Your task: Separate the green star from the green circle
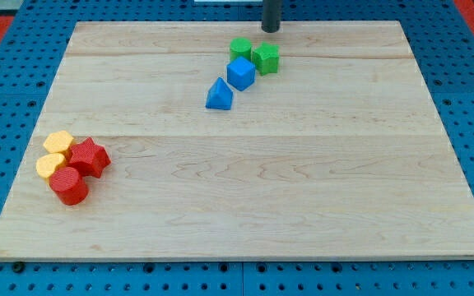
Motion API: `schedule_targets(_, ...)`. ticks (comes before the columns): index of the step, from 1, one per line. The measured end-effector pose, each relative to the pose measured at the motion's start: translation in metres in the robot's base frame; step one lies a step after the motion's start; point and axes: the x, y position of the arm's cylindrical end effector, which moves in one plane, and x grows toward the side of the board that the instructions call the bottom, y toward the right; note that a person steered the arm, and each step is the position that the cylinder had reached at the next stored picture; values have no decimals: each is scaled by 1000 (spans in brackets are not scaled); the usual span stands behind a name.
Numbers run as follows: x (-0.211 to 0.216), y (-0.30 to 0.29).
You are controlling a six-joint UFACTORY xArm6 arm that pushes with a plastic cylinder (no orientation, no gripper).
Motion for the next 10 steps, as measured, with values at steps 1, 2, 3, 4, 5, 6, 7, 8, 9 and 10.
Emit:
schedule_targets(1,9,-71)
schedule_targets(2,22,-94)
schedule_targets(3,75,-85)
schedule_targets(4,84,-31)
schedule_targets(5,65,-31)
schedule_targets(6,32,-60)
schedule_targets(7,6,-35)
schedule_targets(8,66,-31)
schedule_targets(9,77,-12)
schedule_targets(10,79,21)
